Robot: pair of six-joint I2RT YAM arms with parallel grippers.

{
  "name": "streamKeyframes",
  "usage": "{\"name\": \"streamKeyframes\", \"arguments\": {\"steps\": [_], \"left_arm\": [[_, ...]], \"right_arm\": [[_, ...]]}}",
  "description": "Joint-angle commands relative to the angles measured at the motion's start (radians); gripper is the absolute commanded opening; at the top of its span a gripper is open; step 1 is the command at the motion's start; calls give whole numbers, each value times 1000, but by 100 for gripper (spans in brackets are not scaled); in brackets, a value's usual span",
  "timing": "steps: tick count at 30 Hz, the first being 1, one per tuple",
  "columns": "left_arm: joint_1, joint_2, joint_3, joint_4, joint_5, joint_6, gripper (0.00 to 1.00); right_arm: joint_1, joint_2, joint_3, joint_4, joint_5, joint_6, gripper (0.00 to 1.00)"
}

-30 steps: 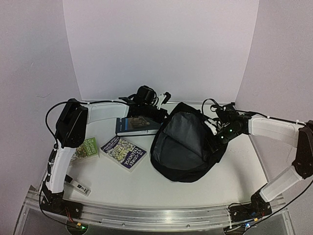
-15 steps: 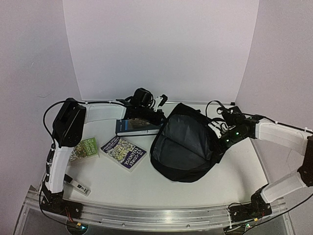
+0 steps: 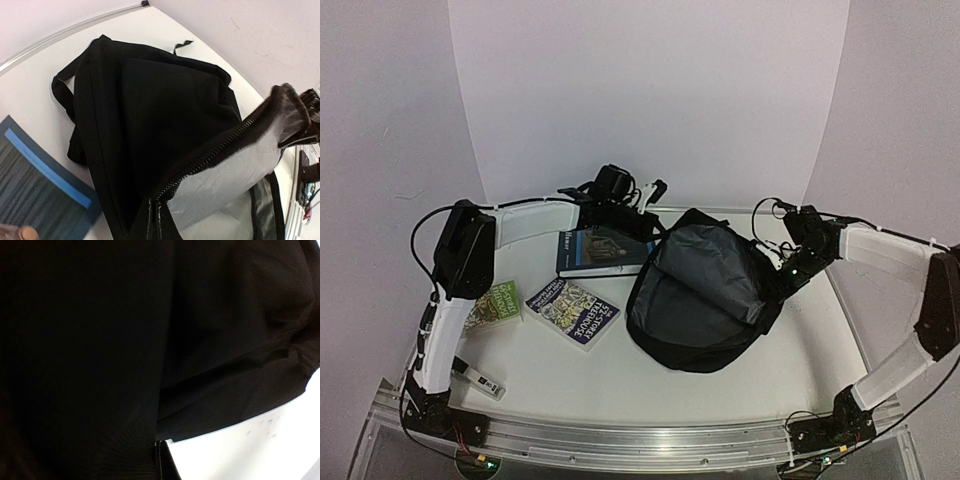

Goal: Pack the student bag
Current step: Unzip the student bag at the center of the board.

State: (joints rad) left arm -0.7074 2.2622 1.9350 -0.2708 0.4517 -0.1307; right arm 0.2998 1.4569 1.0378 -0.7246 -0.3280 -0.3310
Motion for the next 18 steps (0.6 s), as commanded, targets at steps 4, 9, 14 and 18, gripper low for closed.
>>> {"name": "streamKeyframes", "arguments": {"steps": [4, 9, 14, 18], "left_arm": [[31, 170, 259, -138, -28, -27, 0], [33, 188, 279, -145, -76, -64, 26], [35, 178, 275, -172, -116, -76, 58], [44, 75, 157, -122, -135, -97, 70]], "right_arm": [[-107, 182, 115, -56, 95, 16, 18], [-108, 257, 148, -34, 211, 78, 54], [-107, 249, 172, -27, 242, 111, 68], [-108, 166, 189, -36, 167, 109, 80]]}}
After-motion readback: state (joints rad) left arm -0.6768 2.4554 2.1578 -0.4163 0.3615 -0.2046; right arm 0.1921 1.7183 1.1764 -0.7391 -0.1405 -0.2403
